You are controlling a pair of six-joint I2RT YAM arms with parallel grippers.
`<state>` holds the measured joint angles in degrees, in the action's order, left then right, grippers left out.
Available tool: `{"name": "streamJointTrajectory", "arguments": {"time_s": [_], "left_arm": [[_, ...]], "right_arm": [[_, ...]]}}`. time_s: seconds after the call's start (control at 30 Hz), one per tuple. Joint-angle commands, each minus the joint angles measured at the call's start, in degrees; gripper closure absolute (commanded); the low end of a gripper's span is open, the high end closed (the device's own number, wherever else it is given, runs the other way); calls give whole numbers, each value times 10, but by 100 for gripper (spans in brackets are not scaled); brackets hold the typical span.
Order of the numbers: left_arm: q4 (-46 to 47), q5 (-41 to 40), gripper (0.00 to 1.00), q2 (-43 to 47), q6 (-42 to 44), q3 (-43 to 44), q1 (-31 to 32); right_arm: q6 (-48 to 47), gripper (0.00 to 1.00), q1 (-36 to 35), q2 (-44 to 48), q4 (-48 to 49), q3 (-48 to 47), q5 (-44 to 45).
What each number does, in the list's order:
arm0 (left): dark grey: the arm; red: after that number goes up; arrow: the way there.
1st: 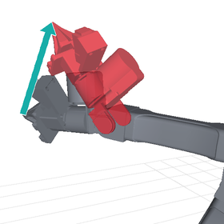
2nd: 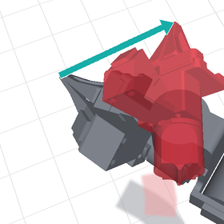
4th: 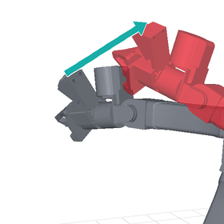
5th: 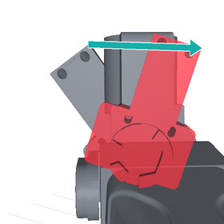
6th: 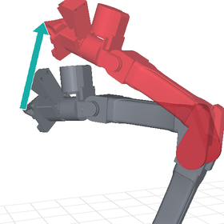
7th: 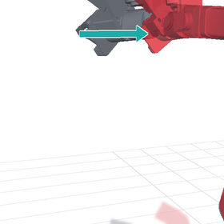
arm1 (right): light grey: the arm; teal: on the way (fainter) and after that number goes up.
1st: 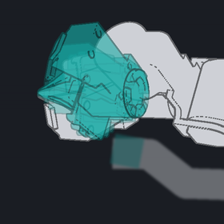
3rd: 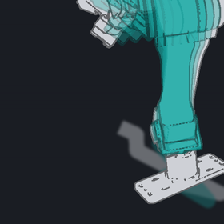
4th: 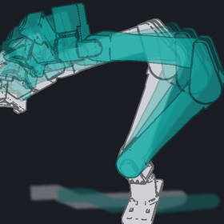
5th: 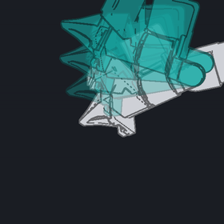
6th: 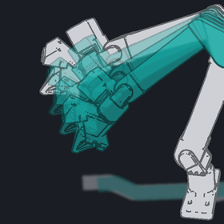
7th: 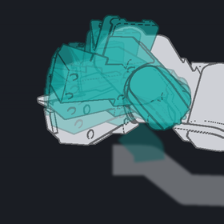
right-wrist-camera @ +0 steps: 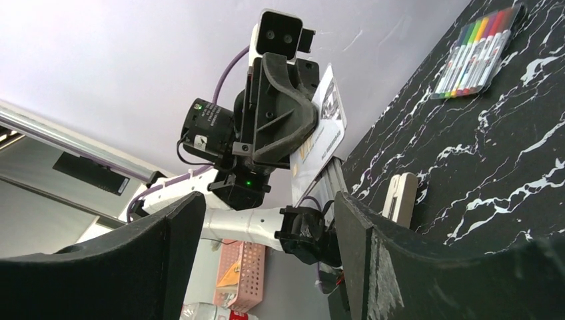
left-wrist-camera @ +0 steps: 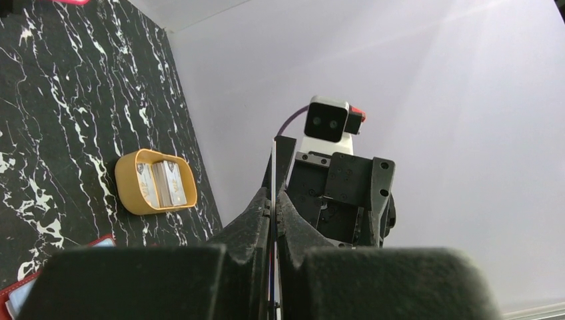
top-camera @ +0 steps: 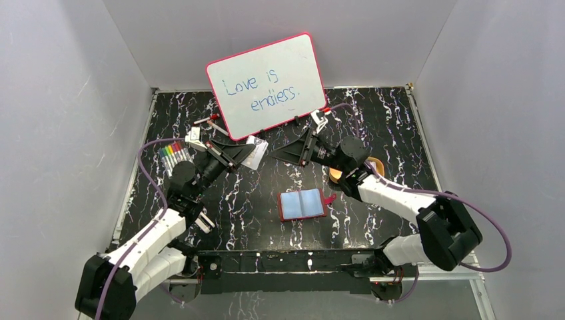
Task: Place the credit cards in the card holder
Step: Pick up the credit card from the storage box.
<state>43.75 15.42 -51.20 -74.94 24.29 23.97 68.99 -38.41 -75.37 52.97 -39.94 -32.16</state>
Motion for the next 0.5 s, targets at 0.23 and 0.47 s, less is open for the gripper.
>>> {"name": "streamJointTrajectory", "arguments": {"time_s": [0.23, 0.47], "left_arm": [[58, -7, 100, -16, 9, 18, 25], [59, 5, 100, -20, 10, 20, 31]], "right_arm": [[6, 40, -24, -66, 19, -78, -21], [25, 70, -25, -85, 57, -73, -19]]}}
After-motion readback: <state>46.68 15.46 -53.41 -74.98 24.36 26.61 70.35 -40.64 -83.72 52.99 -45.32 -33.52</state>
